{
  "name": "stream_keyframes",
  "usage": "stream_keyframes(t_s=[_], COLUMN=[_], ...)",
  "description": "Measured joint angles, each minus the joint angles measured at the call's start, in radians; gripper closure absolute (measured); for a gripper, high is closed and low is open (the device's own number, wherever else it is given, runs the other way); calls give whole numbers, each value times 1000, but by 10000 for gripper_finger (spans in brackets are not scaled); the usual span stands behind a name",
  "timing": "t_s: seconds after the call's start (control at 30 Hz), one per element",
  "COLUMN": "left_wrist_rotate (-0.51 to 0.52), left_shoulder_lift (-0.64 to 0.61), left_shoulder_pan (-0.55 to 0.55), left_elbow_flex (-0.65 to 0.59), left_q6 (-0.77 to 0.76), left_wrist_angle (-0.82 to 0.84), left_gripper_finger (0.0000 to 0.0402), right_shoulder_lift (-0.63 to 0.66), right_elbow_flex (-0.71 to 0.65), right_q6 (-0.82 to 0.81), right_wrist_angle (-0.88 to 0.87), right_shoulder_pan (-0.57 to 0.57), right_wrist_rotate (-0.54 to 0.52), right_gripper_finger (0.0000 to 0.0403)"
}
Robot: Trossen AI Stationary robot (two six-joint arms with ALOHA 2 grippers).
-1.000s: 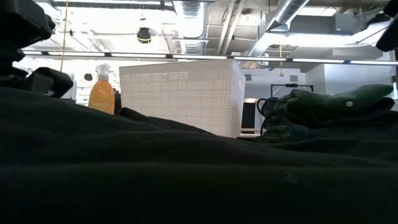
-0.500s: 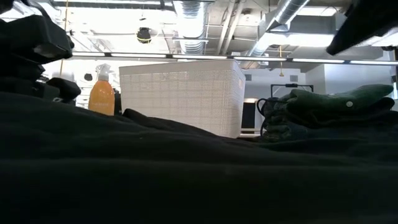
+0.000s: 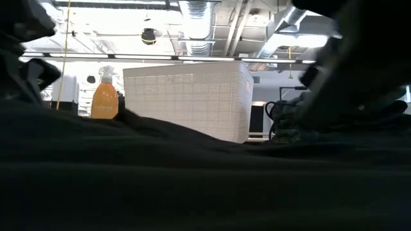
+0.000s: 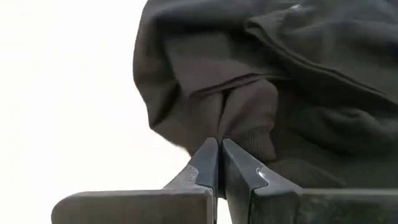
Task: Fold laundry
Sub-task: Fold the black shirt
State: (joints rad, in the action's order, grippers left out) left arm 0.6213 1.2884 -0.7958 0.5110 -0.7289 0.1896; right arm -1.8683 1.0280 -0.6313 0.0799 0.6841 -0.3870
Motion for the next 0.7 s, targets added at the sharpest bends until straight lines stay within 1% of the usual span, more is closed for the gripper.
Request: stream_keyframes(t_s=[0.07, 0.13, 0.27, 0.37, 0.43, 0.53, 0.6, 0.7], left_wrist_rotate=[22, 40, 81, 102, 124, 169, 192, 198], left_shoulder_lift=[-14, -19, -20, -20, -20, -20, -27, -37], left_shoulder_pan=[-37, -71, -126, -151, -171, -209, -236, -276], left_elbow_flex=[0, 0, 0, 0, 0, 0, 0, 0], left_q6=[-95, -173, -222, -267, -300, -388, -469, -607], left_wrist_angle=[82, 121, 97, 117, 144, 224, 293, 393], left_gripper_finger=[401, 401, 401, 401, 401, 401, 401, 401], right_shoulder_lift=[-7, -20, -44, -57, -60, -61, -61, -61], right_elbow_flex=[-36, -78, -148, -189, -196, -197, -199, -200], right_q6=[-44, -126, -303, -392, -414, -415, -416, -416], right_wrist_angle=[38, 35, 70, 78, 74, 74, 76, 78], right_shoulder_pan=[15, 32, 60, 76, 89, 97, 98, 98], right_wrist_rotate=[0, -2, -24, -29, -34, -42, -42, -40], right_gripper_finger=[383, 383, 383, 383, 383, 383, 383, 383])
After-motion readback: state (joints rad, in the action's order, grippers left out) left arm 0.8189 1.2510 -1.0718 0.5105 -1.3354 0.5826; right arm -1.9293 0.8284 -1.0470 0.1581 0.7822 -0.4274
